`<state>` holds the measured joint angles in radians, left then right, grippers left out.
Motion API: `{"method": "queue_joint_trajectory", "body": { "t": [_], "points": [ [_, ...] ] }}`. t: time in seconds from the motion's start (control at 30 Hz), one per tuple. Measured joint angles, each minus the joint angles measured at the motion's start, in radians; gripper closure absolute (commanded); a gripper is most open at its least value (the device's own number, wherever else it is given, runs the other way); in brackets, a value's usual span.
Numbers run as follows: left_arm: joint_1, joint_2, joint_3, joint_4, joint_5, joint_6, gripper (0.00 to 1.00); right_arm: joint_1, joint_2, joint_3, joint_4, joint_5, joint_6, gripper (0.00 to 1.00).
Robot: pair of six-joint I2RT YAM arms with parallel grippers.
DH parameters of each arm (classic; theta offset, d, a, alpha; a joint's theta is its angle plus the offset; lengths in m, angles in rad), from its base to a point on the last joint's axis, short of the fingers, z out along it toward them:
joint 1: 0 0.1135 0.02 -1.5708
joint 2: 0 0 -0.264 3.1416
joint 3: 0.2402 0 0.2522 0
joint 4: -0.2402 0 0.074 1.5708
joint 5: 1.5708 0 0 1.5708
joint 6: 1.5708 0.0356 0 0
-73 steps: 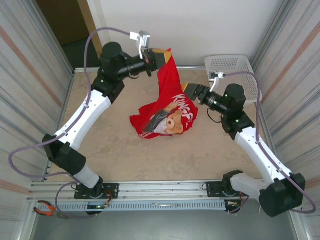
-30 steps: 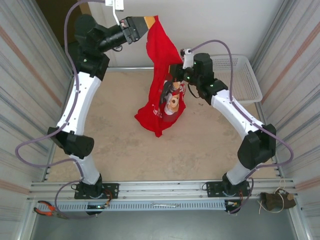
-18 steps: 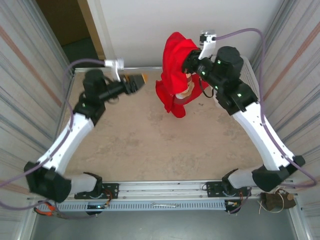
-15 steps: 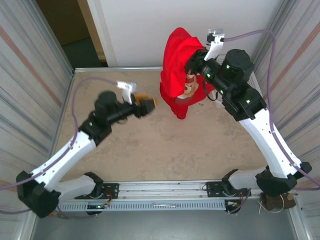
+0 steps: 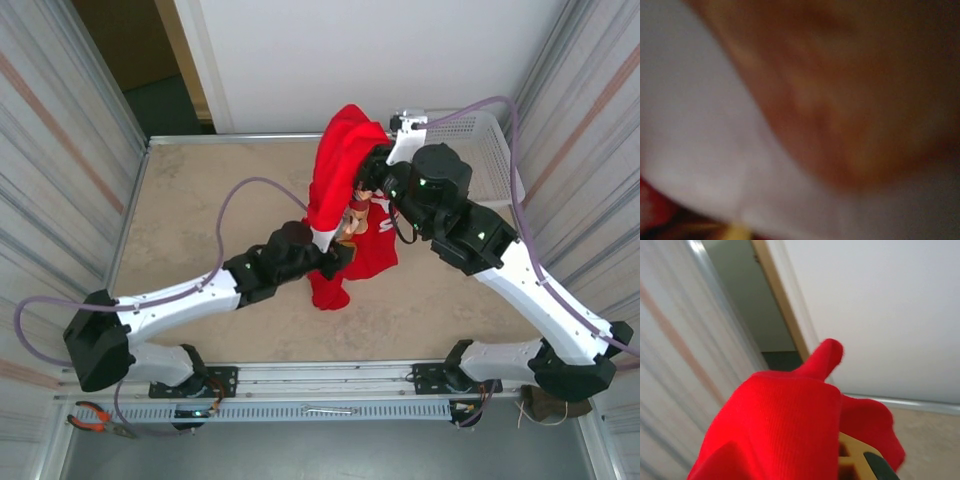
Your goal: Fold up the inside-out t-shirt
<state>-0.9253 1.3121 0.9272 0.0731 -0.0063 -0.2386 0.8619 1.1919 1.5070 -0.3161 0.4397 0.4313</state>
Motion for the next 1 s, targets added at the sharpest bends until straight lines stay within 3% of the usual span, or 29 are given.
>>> {"method": "queue_joint_trajectory", "body": {
  "t": [0.1, 0.2, 0.3, 0.37, 0.4, 0.47, 0.6, 0.73, 0.87, 1.0],
  "points": [
    [0.249, 0.002, 0.057, -0.076, 0.215, -0.021, 1.00, -0.060, 0.001, -0.100, -0.002, 0.082, 0.090, 1.00],
    [0.515, 0.098, 0.224, -0.134, 0.504, -0.043, 0.97, -0.149, 0.053, -0.193, -0.005, 0.092, 0.224, 1.00],
    [0.628, 0.281, 0.453, -0.196, 0.747, -0.061, 0.53, -0.216, 0.181, -0.218, -0.008, 0.084, 0.335, 0.97],
    [0.682, 0.410, 0.588, -0.247, 0.812, -0.073, 0.41, -0.275, 0.267, -0.202, -0.024, 0.088, 0.374, 0.47],
    [0.702, 0.457, 0.623, -0.266, 0.819, -0.077, 0.39, -0.299, 0.306, -0.181, -0.035, 0.087, 0.378, 0.30],
    [0.730, 0.517, 0.641, -0.306, 0.816, -0.086, 0.34, -0.351, 0.396, -0.108, -0.068, 0.087, 0.381, 0.20],
    [0.732, 0.514, 0.554, -0.342, 0.772, -0.123, 0.30, -0.422, 0.458, -0.043, -0.097, 0.060, 0.356, 0.20],
    [0.699, 0.389, 0.373, -0.339, 0.682, -0.152, 0.27, -0.422, 0.388, -0.164, -0.036, -0.057, 0.288, 0.20],
    [0.641, 0.291, 0.258, -0.349, 0.569, -0.148, 0.26, -0.350, 0.369, -0.286, 0.021, -0.218, 0.174, 0.17],
    [0.593, 0.311, 0.233, -0.372, 0.478, -0.106, 0.25, -0.227, 0.453, -0.314, 0.053, -0.326, 0.043, 0.15]
  ]
}}
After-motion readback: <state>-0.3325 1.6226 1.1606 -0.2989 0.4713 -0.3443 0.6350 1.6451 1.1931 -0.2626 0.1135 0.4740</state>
